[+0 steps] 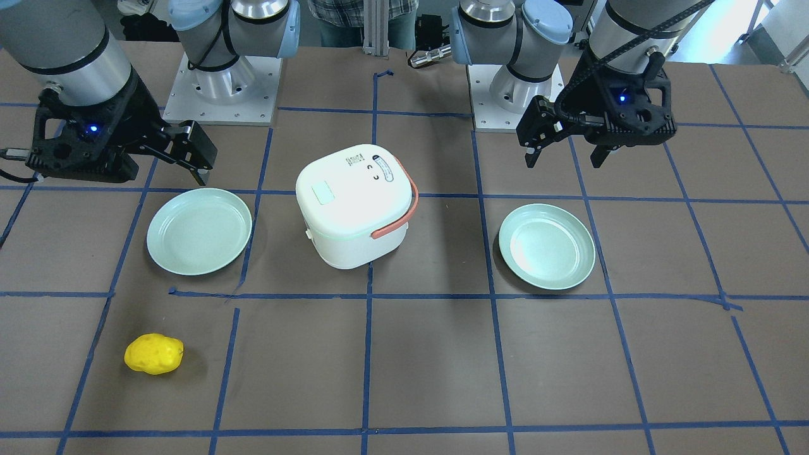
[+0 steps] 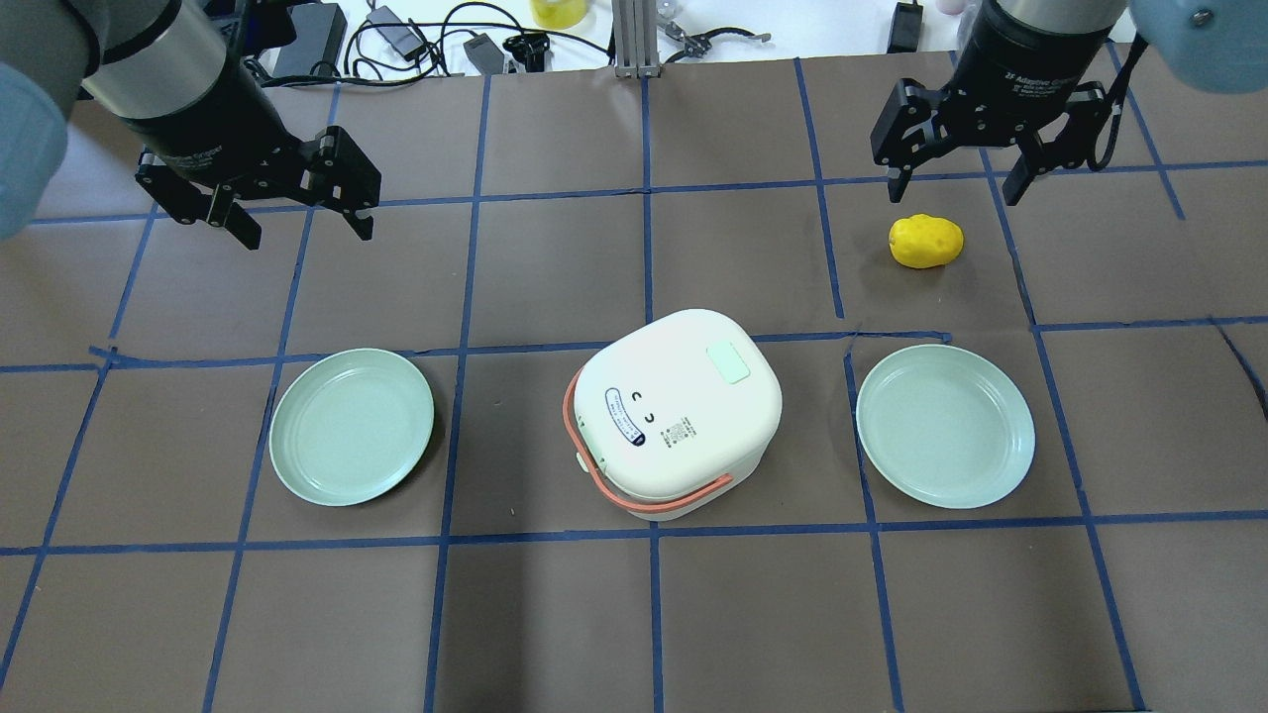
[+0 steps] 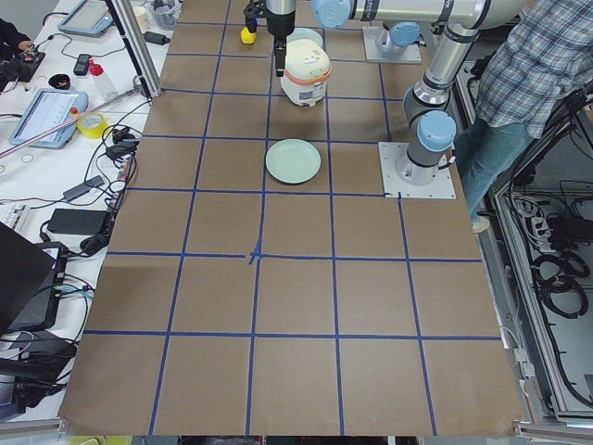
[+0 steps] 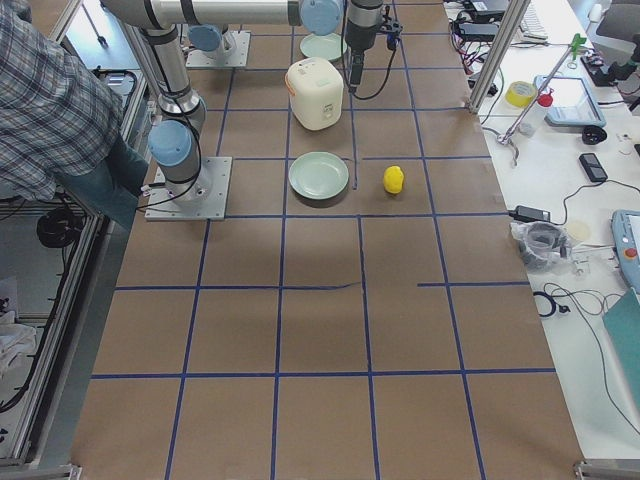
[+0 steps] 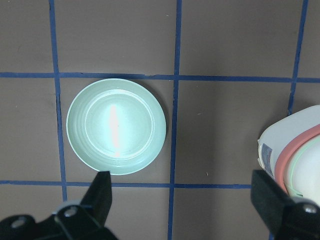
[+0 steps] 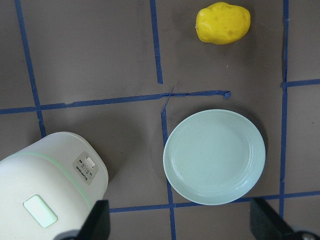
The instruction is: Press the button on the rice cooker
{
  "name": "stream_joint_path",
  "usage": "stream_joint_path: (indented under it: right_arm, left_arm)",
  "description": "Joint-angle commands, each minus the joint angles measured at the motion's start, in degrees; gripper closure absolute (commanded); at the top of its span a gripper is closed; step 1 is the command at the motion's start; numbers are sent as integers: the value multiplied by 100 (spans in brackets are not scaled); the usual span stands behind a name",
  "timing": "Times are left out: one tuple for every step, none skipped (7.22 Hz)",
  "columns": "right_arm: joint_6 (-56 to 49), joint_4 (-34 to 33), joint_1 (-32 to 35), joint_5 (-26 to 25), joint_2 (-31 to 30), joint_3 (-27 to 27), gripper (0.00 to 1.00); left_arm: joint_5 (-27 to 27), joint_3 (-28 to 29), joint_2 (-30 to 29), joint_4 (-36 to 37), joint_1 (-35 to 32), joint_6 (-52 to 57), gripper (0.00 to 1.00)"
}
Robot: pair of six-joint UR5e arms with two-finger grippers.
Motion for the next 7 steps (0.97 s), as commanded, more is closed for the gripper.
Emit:
stream_joint_path:
  right_arm:
    - [0, 1, 0, -18, 0, 18, 0]
    - [0, -8, 0, 16, 0, 10, 0]
    - [0, -8, 0, 51, 0, -8, 0]
    - [0, -17, 0, 52, 0, -51, 0]
    - [0, -8, 0, 69, -9, -60, 0]
    - [0, 1, 0, 0, -9, -61, 0]
    - [0, -8, -9, 34, -18, -69, 0]
  left_arm:
    - [0, 0, 0, 0, 0, -4, 0]
    - [0, 0, 0, 0, 0, -4, 0]
    - [0, 0, 0, 0, 0, -4, 0]
    - [0, 0, 0, 0, 0, 5, 0]
    - [0, 0, 0, 0, 0, 5, 0]
    - [0, 0, 0, 0, 0, 5, 0]
    - [0, 0, 0, 0, 0, 5, 0]
